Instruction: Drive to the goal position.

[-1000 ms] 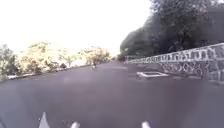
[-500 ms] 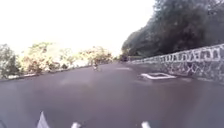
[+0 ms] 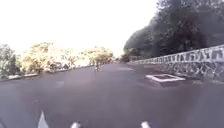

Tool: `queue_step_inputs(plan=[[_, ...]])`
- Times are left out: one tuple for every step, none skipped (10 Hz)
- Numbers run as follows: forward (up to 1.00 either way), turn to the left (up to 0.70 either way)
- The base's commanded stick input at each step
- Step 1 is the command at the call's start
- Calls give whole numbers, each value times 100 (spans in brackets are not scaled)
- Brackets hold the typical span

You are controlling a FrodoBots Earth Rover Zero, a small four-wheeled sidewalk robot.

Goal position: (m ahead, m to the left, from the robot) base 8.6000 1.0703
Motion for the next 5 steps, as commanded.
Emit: queue_step_inputs(plan=[[85, -34], [85, -34], [85, -34], [85, -34], [85, -34]])
